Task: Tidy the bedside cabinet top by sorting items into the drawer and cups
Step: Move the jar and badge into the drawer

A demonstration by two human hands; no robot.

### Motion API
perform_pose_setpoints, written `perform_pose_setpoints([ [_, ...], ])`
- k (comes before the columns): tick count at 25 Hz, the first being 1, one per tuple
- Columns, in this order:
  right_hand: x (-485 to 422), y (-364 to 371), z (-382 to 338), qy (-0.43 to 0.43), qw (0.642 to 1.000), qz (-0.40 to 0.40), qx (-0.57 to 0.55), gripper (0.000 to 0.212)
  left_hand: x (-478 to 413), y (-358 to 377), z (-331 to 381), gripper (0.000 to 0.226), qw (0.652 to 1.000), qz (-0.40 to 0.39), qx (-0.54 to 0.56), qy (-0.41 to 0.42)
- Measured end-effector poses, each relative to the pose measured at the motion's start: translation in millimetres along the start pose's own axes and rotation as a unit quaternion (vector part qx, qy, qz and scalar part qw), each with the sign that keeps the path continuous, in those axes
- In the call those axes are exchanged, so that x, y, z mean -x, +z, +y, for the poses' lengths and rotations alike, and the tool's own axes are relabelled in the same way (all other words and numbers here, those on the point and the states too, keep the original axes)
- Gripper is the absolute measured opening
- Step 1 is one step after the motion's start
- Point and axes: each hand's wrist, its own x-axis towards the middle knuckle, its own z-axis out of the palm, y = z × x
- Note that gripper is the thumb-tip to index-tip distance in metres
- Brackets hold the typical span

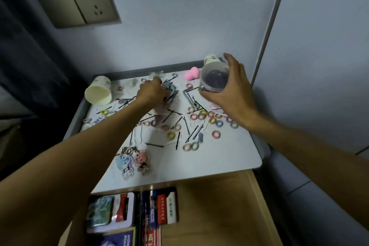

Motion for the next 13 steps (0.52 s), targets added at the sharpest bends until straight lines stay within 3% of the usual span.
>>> perform_pose_setpoints([
  [3,16.7,-4.1,-10.1,-0.013,0.998,-0.015,-0.055,0.108,-18.3,7.4,-0.2,0.061,0.999,0.022,-0.047,0.003],
  [6,29.3,-4.4,-18.1,-0.003,0.996,-0.031,-0.078,0.110,-21.3,12.5,0.8,0.065,0.999,0.047,-0.015,0.006],
  [10,44.8,-2.8,-32.6,0.040,0.989,-0.084,-0.113,0.110,-5.1,6.2,15.2,0.020,0.981,0.097,0.167,0.013],
  [13,57.1,-6.4,-48.1,0.045,0.987,-0.087,-0.129,0.106,28.8,-17.3,28.2,0.024,0.956,0.161,0.243,0.013],
])
